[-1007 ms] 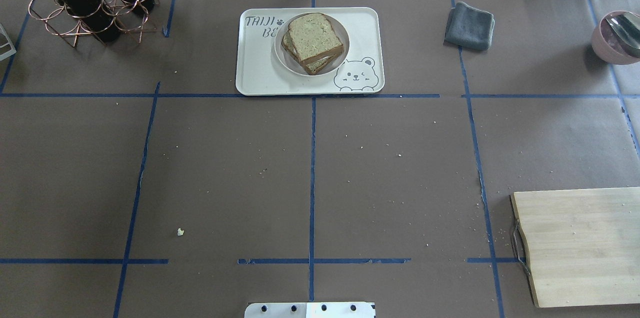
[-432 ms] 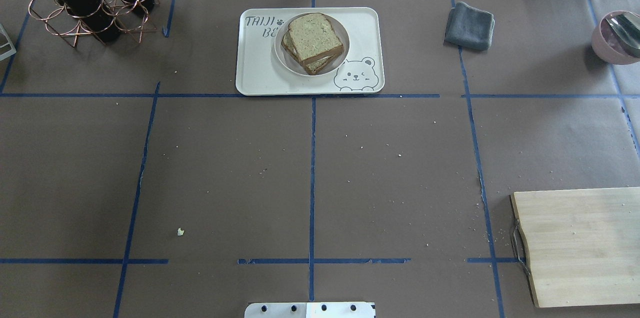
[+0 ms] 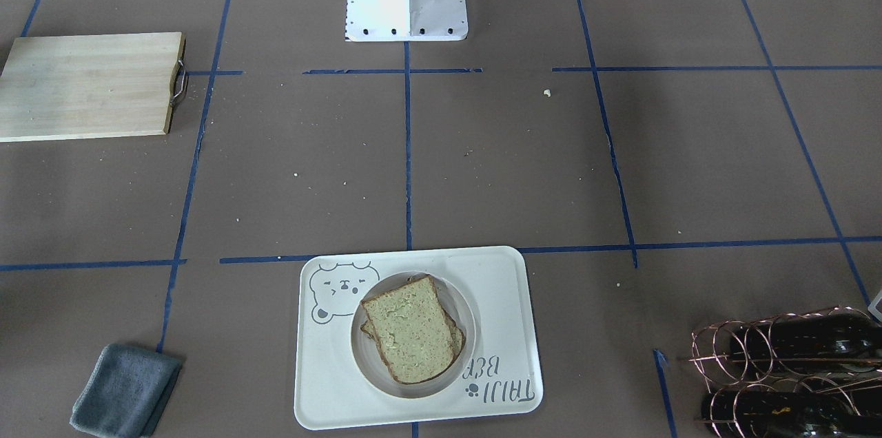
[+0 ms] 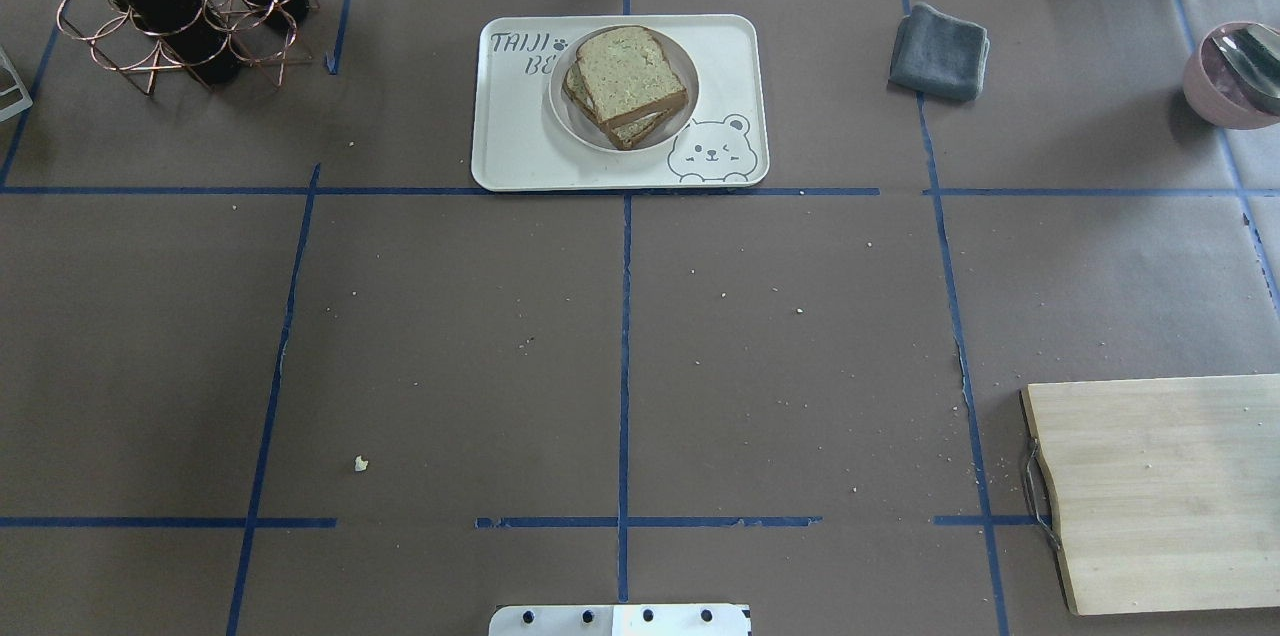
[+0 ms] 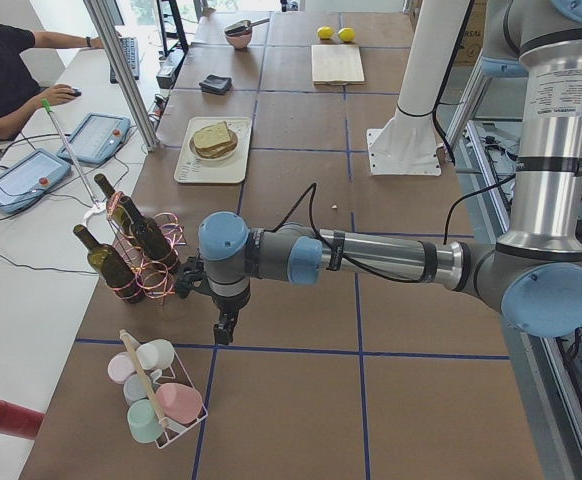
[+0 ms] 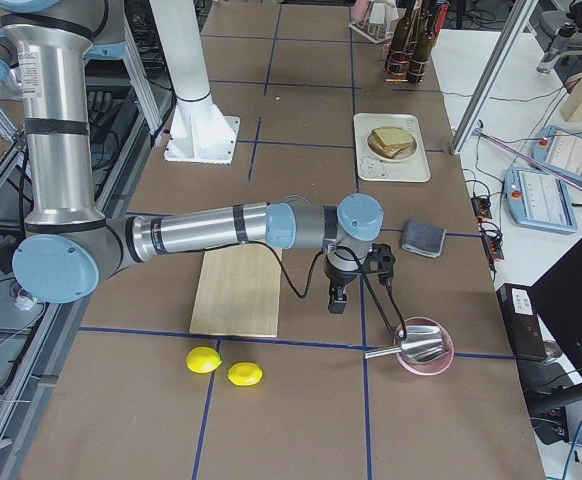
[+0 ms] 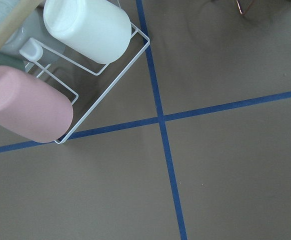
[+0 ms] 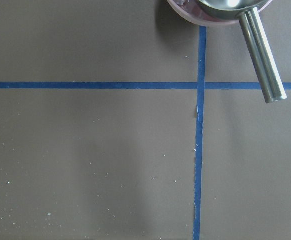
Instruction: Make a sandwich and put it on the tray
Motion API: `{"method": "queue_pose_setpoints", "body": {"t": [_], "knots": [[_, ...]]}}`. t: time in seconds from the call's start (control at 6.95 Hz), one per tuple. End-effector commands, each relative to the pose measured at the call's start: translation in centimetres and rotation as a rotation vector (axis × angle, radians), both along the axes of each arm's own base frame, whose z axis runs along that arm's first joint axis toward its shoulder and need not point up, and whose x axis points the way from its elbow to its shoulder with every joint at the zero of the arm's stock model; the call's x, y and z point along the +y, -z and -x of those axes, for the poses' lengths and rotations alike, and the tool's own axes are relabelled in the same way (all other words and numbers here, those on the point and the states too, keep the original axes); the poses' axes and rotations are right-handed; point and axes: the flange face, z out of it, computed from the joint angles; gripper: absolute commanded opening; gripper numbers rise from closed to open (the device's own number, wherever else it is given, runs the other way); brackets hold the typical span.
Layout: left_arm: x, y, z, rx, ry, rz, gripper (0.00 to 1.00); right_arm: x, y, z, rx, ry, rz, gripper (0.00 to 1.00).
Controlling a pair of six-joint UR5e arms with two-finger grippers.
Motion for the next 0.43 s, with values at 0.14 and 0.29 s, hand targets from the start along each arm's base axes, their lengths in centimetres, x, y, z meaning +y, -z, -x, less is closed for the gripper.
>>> {"method": "queue_pose_setpoints", "body": {"t": [0.14, 0.29], "knots": [[-0.9, 0.9, 0.0, 0.000, -0.001, -0.020, 1.00, -0.2, -1.2, 0.3, 0.004, 0.009, -0.010, 1.00], [-1.4, 1.4, -0.1, 0.000, -0.002, -0.031, 1.00, -0.4, -1.5, 1.2, 0.005, 0.026, -0.004, 1.00]]}}
